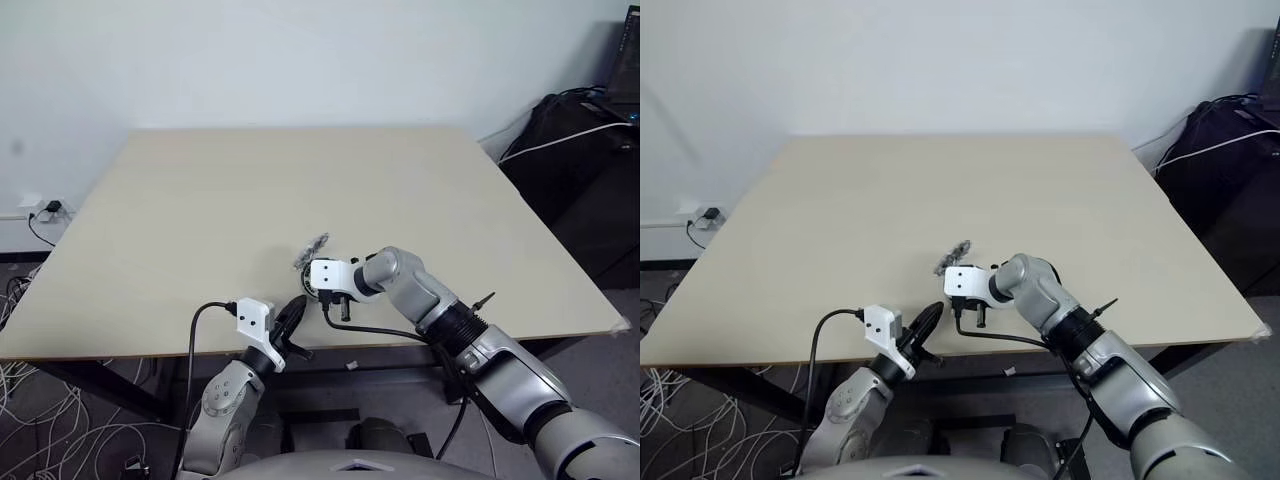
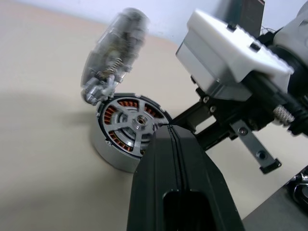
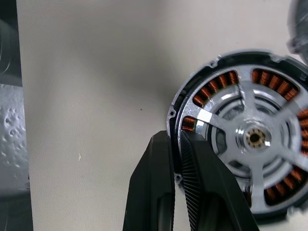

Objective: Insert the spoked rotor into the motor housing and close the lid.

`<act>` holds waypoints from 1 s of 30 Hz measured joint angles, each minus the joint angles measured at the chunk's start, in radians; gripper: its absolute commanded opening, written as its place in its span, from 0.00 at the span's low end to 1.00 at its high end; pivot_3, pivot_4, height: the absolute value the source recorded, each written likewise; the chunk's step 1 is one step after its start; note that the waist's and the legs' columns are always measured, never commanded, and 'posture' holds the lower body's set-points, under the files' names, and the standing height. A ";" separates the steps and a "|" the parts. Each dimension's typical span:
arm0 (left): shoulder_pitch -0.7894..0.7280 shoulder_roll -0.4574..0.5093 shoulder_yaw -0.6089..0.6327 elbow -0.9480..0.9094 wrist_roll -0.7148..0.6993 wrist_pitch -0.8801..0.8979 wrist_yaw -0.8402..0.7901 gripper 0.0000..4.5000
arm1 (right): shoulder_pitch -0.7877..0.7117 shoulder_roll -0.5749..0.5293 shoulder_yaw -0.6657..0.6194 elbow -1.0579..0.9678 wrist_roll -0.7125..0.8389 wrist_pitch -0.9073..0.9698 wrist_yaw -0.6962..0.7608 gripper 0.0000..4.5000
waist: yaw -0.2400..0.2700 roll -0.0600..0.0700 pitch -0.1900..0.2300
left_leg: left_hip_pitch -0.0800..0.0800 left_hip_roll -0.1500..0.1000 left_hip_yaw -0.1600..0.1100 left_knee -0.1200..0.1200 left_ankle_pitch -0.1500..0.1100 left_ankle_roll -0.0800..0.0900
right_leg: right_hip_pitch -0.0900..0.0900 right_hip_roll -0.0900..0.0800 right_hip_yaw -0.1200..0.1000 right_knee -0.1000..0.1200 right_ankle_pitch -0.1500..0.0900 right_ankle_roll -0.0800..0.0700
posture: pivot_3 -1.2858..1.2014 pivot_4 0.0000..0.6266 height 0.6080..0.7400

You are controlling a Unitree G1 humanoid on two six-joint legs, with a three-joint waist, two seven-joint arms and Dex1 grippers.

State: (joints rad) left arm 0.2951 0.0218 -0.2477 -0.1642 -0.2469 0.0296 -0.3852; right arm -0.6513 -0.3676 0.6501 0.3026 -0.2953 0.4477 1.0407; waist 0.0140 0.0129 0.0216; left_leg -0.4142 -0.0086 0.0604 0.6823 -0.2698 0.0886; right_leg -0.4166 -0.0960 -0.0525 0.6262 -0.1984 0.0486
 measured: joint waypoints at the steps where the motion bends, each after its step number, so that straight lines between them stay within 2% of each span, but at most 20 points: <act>1: -0.001 0.000 0.000 0.000 0.000 0.006 0.003 0.00 | 0.000 0.001 0.000 0.000 0.000 0.001 -0.001 0.00 | 0.000 0.000 0.000 | 0.000 0.000 0.000 0.000 0.000 0.000 | 0.000 0.000 0.000 0.000 0.000 0.000 | 0.52 0.00 1.00; 12: -0.033 0.001 0.005 0.002 -0.002 0.013 0.009 0.00 | 0.062 0.027 -0.057 -0.059 0.012 0.098 -0.081 0.00 | 0.000 0.000 0.000 | 0.001 0.000 0.000 0.000 0.000 0.000 | 0.000 0.000 0.000 0.001 0.000 0.000 | 0.52 0.00 1.00; 21: -0.034 0.001 0.015 0.016 -0.009 0.010 0.001 0.00 | 0.173 0.000 -0.165 -0.345 0.070 0.488 -0.129 0.00 | 0.017 0.001 0.000 | -0.005 0.000 0.000 0.000 0.000 0.000 | -0.004 -0.002 0.000 -0.001 0.000 0.000 | 0.52 0.00 1.00; 30: -0.019 0.003 0.012 0.017 -0.010 0.010 -0.012 0.00 | 0.198 0.053 -0.287 -0.566 0.163 0.850 -0.254 0.00 | 0.013 0.001 0.000 | -0.013 0.000 0.000 0.000 0.000 0.000 | -0.013 -0.001 0.000 0.000 0.000 -0.001 | 0.52 0.00 1.00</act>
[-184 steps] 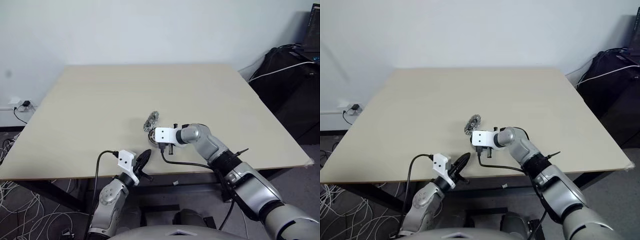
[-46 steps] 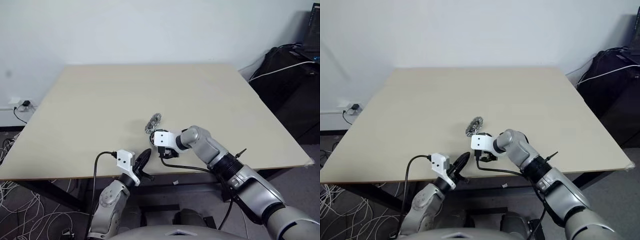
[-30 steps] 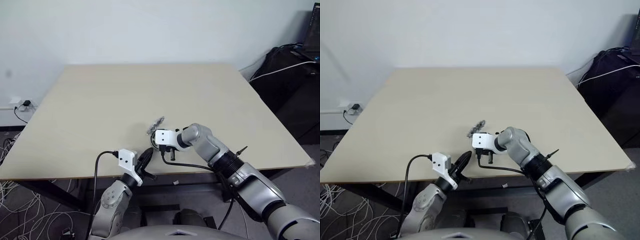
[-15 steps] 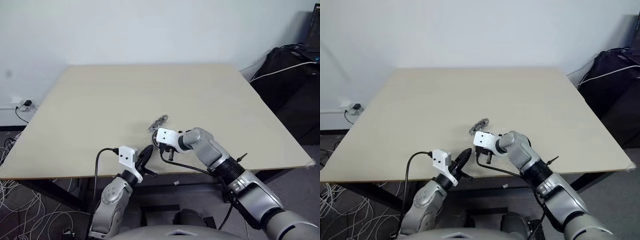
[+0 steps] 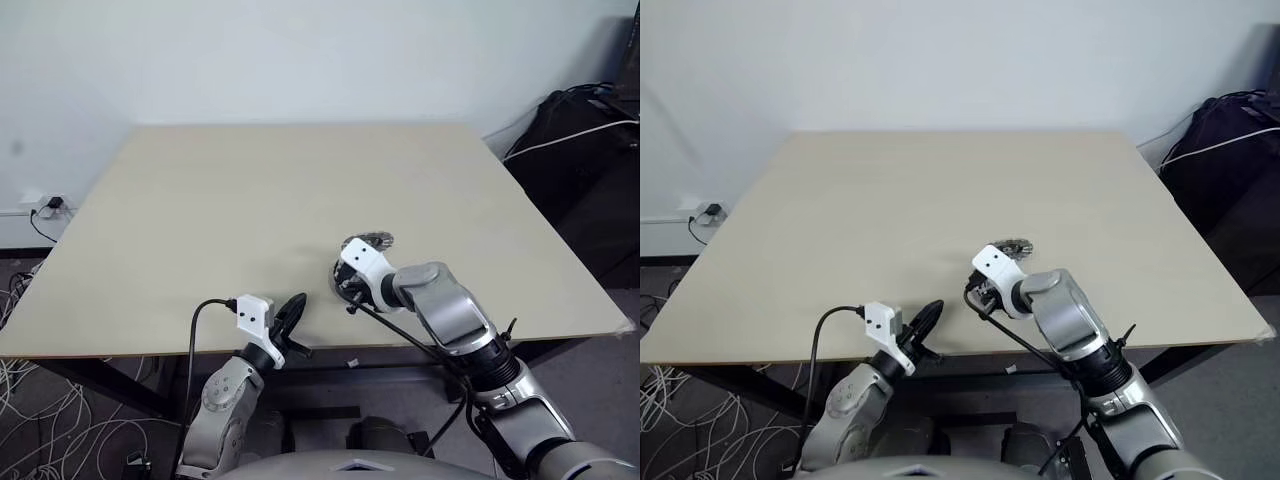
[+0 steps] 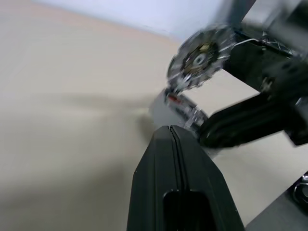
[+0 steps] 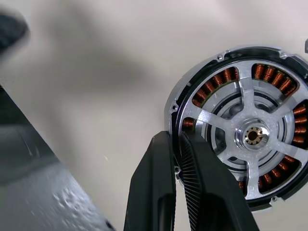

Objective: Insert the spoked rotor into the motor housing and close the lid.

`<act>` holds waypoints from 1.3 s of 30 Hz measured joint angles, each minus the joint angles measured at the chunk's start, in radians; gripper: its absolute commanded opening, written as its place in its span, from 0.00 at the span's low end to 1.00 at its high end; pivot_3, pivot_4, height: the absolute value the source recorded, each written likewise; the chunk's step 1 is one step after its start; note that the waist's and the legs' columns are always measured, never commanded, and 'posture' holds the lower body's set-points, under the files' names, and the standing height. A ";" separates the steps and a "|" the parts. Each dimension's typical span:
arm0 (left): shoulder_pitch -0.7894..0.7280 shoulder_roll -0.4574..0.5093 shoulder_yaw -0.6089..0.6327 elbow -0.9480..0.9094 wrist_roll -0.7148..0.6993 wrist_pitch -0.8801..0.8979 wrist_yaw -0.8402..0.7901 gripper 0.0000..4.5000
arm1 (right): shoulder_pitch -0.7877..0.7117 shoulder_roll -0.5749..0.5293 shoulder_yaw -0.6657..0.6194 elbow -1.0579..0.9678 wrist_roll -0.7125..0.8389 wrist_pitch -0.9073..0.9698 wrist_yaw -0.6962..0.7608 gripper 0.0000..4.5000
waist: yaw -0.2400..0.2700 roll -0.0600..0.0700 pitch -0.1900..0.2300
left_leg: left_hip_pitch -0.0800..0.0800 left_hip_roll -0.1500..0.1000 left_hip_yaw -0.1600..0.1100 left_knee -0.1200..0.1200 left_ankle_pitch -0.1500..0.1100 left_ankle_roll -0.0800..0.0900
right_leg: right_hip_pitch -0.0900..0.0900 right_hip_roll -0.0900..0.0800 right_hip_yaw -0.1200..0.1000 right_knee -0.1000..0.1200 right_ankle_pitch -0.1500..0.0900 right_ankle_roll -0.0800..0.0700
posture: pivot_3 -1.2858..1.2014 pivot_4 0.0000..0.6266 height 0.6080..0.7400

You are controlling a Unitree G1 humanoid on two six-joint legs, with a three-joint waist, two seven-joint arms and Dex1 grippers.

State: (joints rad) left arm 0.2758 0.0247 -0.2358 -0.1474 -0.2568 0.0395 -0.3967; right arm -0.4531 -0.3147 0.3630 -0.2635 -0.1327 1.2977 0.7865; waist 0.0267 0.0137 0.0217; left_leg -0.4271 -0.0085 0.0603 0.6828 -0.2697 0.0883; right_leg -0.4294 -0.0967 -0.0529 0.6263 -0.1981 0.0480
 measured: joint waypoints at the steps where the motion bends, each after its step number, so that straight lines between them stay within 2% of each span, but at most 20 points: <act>1: 0.004 0.001 0.000 0.000 0.000 0.000 -0.001 0.00 | -0.001 0.030 -0.025 -0.010 0.013 0.045 -0.024 0.00 | -0.001 0.000 0.000 | 0.000 0.000 0.000 0.000 0.000 0.000 | 0.000 0.000 0.000 0.000 0.000 0.000 | 0.52 0.00 1.00; 14: 0.009 0.007 0.018 0.037 -0.004 -0.020 -0.021 0.00 | -0.037 0.307 -0.203 0.032 0.105 0.303 -0.306 0.00 | -0.013 0.001 0.000 | 0.000 -0.001 0.000 0.000 0.000 0.000 | 0.000 0.005 -0.001 0.001 0.000 0.000 | 0.52 0.00 1.00; 21: -0.017 -0.003 0.027 0.076 -0.003 -0.043 -0.029 0.00 | -0.054 0.427 -0.319 0.069 0.124 0.307 -0.427 0.00 | -0.015 0.001 0.000 | 0.000 -0.001 0.000 0.000 0.000 0.000 | 0.000 0.006 -0.001 0.001 0.000 0.000 | 0.52 0.00 1.00; 27: -0.023 -0.005 0.029 0.103 -0.003 -0.051 -0.042 0.00 | -0.055 0.465 -0.330 0.095 0.171 0.307 -0.482 0.00 | -0.028 0.001 0.000 | 0.000 -0.001 0.000 0.000 0.001 -0.001 | 0.001 0.006 -0.001 0.001 0.000 0.001 | 0.52 0.00 1.00; 36: -0.007 -0.001 0.033 0.102 -0.004 -0.057 -0.048 0.00 | -0.055 0.466 -0.331 0.143 0.224 0.296 -0.519 0.66 | -0.045 0.002 -0.001 | 0.002 0.000 0.000 0.000 0.001 -0.001 | 0.002 0.007 -0.001 0.002 0.000 0.001 | 0.52 0.00 1.00; 37: -0.003 0.001 0.038 0.099 -0.005 -0.058 -0.047 0.00 | -0.055 0.466 -0.332 0.143 0.229 0.290 -0.521 0.71 | -0.046 0.002 -0.001 | 0.002 0.000 0.000 0.000 0.001 -0.001 | 0.002 0.007 -0.001 0.002 0.000 0.001 | 0.52 0.00 1.00; 39: 0.001 0.008 0.051 0.095 -0.010 -0.060 -0.044 0.00 | -0.055 0.463 -0.329 0.138 0.249 0.262 -0.506 0.71 | -0.048 0.002 -0.001 | 0.002 0.000 0.000 0.000 0.001 -0.001 | 0.002 0.007 -0.001 0.002 0.000 0.001 | 0.52 0.00 1.00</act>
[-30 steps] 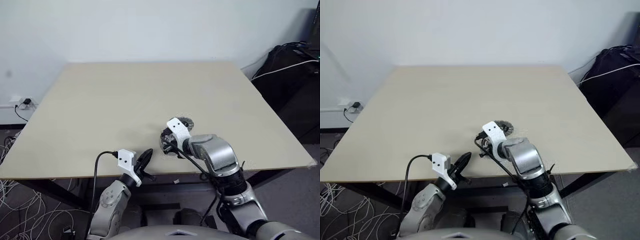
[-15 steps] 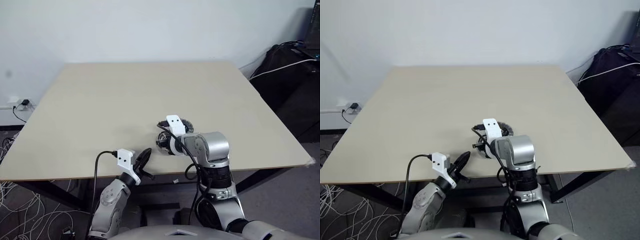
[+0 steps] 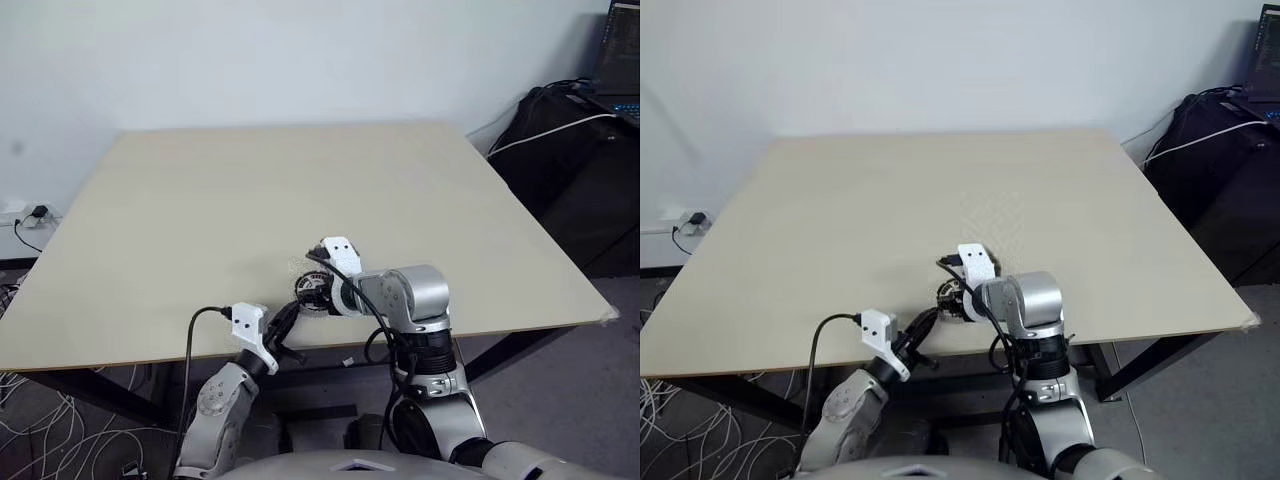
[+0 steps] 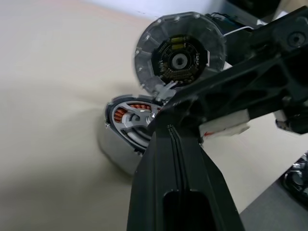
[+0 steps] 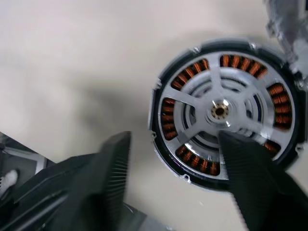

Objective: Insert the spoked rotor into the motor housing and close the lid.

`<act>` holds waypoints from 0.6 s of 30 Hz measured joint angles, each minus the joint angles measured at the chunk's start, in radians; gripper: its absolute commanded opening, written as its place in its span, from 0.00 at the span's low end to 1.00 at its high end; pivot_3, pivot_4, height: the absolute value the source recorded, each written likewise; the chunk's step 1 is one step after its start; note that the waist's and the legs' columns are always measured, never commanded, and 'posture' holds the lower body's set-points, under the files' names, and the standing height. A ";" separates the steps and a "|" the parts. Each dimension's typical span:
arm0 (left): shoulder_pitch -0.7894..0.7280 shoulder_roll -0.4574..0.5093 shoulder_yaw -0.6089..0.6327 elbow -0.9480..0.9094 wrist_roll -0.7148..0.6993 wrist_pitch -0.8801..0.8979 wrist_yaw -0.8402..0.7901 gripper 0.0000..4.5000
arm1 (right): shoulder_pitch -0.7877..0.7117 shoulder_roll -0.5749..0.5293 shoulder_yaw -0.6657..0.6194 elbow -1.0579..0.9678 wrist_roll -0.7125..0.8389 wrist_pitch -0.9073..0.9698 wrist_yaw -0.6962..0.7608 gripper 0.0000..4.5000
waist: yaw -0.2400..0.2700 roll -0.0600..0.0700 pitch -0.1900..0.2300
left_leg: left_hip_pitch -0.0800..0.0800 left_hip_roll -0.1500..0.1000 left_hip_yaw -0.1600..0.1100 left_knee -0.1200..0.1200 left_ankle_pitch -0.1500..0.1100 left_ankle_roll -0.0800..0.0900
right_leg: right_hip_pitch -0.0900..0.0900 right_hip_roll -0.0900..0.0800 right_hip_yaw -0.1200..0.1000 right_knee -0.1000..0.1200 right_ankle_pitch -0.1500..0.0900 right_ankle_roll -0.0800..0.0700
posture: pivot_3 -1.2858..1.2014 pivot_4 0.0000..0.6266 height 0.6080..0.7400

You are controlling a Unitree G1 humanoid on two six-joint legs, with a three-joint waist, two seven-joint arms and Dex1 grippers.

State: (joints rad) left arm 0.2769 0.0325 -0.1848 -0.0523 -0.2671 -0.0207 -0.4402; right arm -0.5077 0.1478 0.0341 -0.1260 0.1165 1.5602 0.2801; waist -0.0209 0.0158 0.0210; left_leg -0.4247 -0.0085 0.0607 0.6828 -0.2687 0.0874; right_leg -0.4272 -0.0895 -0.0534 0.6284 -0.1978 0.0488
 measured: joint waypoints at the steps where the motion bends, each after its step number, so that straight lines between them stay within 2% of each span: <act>1: 0.002 0.002 -0.002 0.000 0.000 0.003 -0.001 0.00 | 0.002 -0.014 0.023 -0.017 0.039 -0.027 0.039 0.71 | -0.001 0.000 0.000 | 0.000 0.000 0.000 0.000 0.000 0.000 | 0.000 0.000 0.000 0.000 0.000 0.000 | 0.52 0.00 1.00; 4: -0.002 -0.002 -0.021 0.000 0.000 0.009 -0.001 0.00 | 0.008 -0.123 0.169 -0.103 0.120 -0.158 0.171 0.71 | -0.001 0.000 0.000 | 0.000 -0.001 0.000 0.000 0.000 0.001 | 0.001 -0.001 0.000 -0.001 0.000 0.000 | 0.52 0.00 1.00; 7: -0.006 -0.003 -0.027 0.000 0.001 0.013 0.000 0.00 | 0.021 -0.341 0.353 -0.178 0.114 -0.416 0.318 0.71 | 0.002 -0.001 0.000 | 0.001 -0.002 0.000 0.001 0.000 0.003 | 0.003 -0.002 0.000 -0.002 0.000 0.001 | 0.52 0.00 1.00; 10: -0.015 -0.003 -0.026 0.000 0.001 0.014 0.002 0.00 | 0.031 -0.547 0.524 -0.182 0.026 -0.701 0.445 0.71 | 0.000 -0.002 0.000 | 0.002 -0.002 0.001 0.002 0.000 0.004 | 0.004 -0.002 0.001 -0.002 -0.002 0.005 | 0.52 0.00 1.00; 12: -0.015 -0.002 -0.030 0.003 0.006 0.021 0.003 0.00 | 0.020 -0.647 0.620 -0.165 -0.066 -0.902 0.504 0.71 | -0.001 -0.002 0.001 | 0.005 -0.001 0.002 0.001 0.000 0.004 | 0.005 -0.001 0.002 -0.001 -0.003 0.006 | 0.52 0.00 1.00; 15: -0.011 -0.002 -0.041 0.010 0.013 0.036 0.003 0.00 | -0.014 -0.712 0.686 -0.120 -0.164 -1.107 0.560 0.71 | 0.001 -0.004 0.002 | 0.011 0.001 0.001 0.001 0.000 0.003 | 0.011 0.000 0.000 -0.001 -0.004 0.006 | 0.52 0.00 1.00; 18: -0.009 -0.002 -0.039 0.009 0.011 0.032 0.002 0.00 | -0.027 -0.740 0.702 -0.064 -0.225 -1.186 0.602 0.71 | 0.009 -0.005 0.002 | 0.013 0.001 0.001 0.001 0.000 0.002 | 0.014 -0.003 0.000 -0.001 -0.004 0.007 | 0.52 0.00 1.00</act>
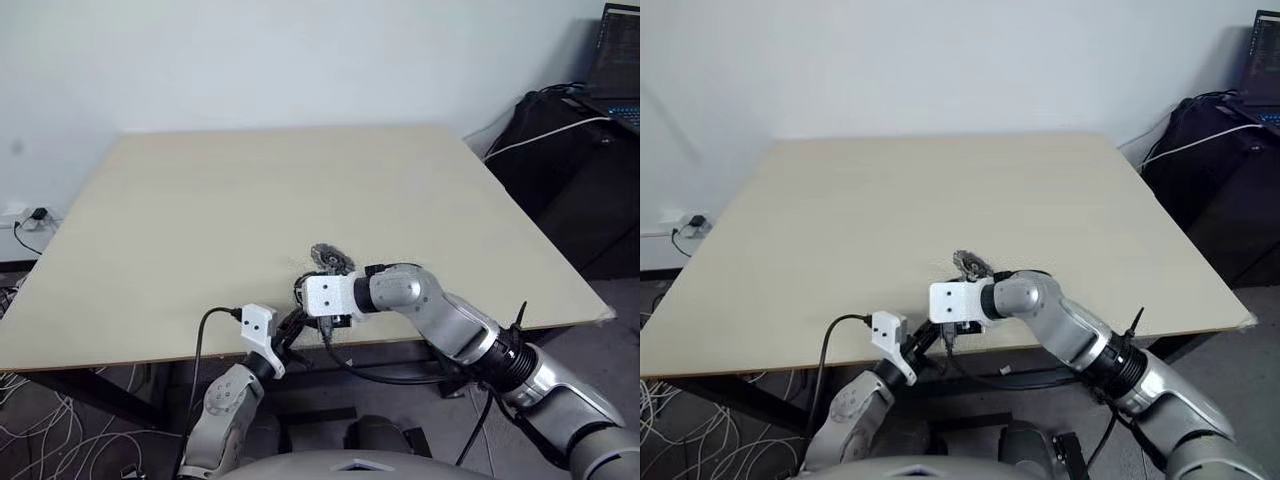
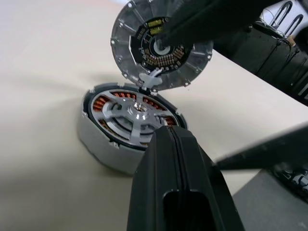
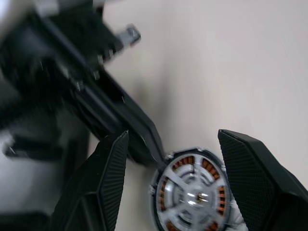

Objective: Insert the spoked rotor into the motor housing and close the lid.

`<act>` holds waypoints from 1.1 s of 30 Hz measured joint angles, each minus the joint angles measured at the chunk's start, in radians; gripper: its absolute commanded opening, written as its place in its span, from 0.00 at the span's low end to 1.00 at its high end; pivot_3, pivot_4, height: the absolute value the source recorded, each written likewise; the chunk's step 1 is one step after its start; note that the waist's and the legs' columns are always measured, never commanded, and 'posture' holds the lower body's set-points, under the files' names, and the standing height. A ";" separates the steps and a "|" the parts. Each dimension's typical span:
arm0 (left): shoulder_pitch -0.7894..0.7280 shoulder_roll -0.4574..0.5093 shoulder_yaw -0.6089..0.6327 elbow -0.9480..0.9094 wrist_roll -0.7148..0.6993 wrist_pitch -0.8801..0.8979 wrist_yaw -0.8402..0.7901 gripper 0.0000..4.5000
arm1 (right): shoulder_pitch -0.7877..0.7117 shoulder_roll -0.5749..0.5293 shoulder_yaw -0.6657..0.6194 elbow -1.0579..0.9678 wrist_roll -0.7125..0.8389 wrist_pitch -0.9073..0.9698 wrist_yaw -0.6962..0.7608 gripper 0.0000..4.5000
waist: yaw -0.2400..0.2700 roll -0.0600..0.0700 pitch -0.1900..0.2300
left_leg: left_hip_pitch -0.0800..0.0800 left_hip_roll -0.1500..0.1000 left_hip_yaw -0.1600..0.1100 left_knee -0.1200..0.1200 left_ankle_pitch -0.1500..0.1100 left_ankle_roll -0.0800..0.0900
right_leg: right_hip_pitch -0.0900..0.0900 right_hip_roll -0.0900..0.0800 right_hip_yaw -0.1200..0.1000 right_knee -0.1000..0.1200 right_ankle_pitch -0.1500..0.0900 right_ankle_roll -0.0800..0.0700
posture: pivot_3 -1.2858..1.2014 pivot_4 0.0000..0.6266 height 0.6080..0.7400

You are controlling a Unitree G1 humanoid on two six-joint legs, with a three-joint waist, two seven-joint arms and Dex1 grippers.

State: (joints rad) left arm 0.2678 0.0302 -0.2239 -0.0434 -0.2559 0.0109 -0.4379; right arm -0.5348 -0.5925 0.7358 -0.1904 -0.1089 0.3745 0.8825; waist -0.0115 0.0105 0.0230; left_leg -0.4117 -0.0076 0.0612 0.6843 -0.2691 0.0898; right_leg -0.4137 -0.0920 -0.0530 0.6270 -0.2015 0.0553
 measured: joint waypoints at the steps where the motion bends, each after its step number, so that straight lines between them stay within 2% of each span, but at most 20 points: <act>1: 0.000 0.000 0.002 -0.003 0.000 -0.002 0.000 0.00 | 0.001 -0.002 0.005 0.030 -0.016 -0.005 0.009 0.71 | 0.002 0.000 0.000 | 0.000 0.000 0.000 0.000 0.000 0.000 | 0.000 -0.003 0.000 0.000 0.000 0.000 | 0.52 0.00 1.00; 5: 0.000 0.003 0.018 -0.003 -0.001 -0.003 -0.001 0.00 | -0.012 -0.003 0.012 0.106 -0.090 -0.056 0.032 0.71 | 0.006 0.000 0.000 | -0.001 -0.001 0.000 0.000 0.000 0.000 | -0.001 -0.005 0.001 0.000 0.003 -0.005 | 0.52 0.00 1.00; 16: -0.002 0.002 0.021 -0.003 -0.002 -0.003 -0.005 0.00 | -0.053 -0.019 0.023 0.262 -0.258 -0.227 0.102 0.71 | 0.021 0.000 0.000 | -0.001 -0.001 0.000 0.000 0.000 0.000 | -0.001 -0.004 0.000 -0.001 0.003 -0.005 | 0.52 0.00 1.00; 33: 0.023 -0.008 0.016 -0.043 -0.001 -0.001 0.010 0.00 | -0.083 0.009 0.023 0.369 -0.399 -0.424 0.166 0.71 | 0.027 0.000 0.000 | -0.001 -0.001 0.000 0.000 0.000 0.000 | -0.001 -0.003 0.000 0.000 0.003 -0.005 | 0.52 0.00 1.00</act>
State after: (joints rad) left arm 0.2909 0.0224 -0.2075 -0.0865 -0.2566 0.0101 -0.4284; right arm -0.6179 -0.5838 0.7586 0.1787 -0.5083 -0.0498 1.0485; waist 0.0157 0.0104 0.0233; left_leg -0.4130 -0.0088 0.0613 0.6843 -0.2692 0.0899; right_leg -0.4145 -0.0954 -0.0528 0.6265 -0.1981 0.0500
